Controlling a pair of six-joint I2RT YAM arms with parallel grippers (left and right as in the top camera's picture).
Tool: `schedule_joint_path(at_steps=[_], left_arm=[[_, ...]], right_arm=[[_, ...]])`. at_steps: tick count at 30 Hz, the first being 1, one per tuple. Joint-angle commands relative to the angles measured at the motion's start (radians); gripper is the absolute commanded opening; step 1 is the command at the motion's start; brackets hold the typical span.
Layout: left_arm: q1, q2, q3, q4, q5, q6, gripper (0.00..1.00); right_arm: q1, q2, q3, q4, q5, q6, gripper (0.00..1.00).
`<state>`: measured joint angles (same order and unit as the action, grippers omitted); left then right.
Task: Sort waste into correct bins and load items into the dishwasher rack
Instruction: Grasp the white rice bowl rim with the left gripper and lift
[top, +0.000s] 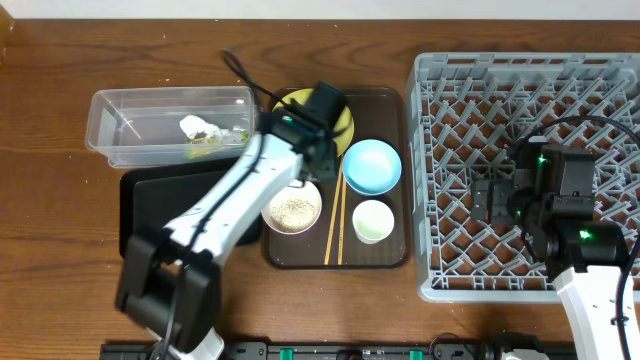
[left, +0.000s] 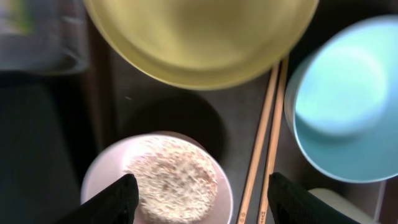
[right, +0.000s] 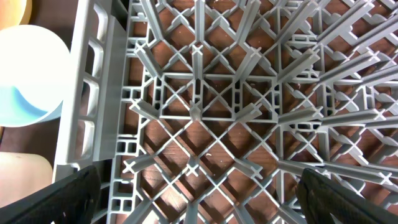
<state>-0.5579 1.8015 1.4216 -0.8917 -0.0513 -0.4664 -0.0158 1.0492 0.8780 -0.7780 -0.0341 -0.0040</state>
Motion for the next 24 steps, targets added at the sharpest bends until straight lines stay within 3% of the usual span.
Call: schedule_joint_path(at_steps=[1,8,10,13,17,20,24], left_arm=[[-0.040,0.059,-0.013,-0.009,0.000,0.016,0.68],[-0.088,0.175,-0.013,-0.024,0.000,-0.025,0.61],[-0.089,0.204,-0.013,-0.025,0.003,-0.025,0.55],[-0.089,0.231,-0.013,-0.027,0.026,-0.025,0.33],[-0.089,0.229,-0.013,-0.032,0.025,-0.025,0.14],[-0.089,0.229,-0.012,-0.035,0.025,-0.025,0.07],[-0.089,0.216,-0.010,-0.052,0.025,-0.024,0.06]], right_arm=[[-0.009,-0.002,0.023,-0.001,-0.008,0.015,0.99],[-0.009,-0.002,0.023,-0.004,-0.008,0.015,0.99],[-0.009,-0.002,0.023,-0.004,-0.008,0.015,0.99],[-0.009,-0.002,0.023,-0.004,-0.008,0.015,0.99],[-0.009,-0.002,0.023,-0.004,-0.008,0.015,0.99],[-0.009,-0.002,0.023,-0.004,-0.008,0.015,0.99],[-0.009,-0.002,0.023,-0.004,-0.008,0.015,0.99]])
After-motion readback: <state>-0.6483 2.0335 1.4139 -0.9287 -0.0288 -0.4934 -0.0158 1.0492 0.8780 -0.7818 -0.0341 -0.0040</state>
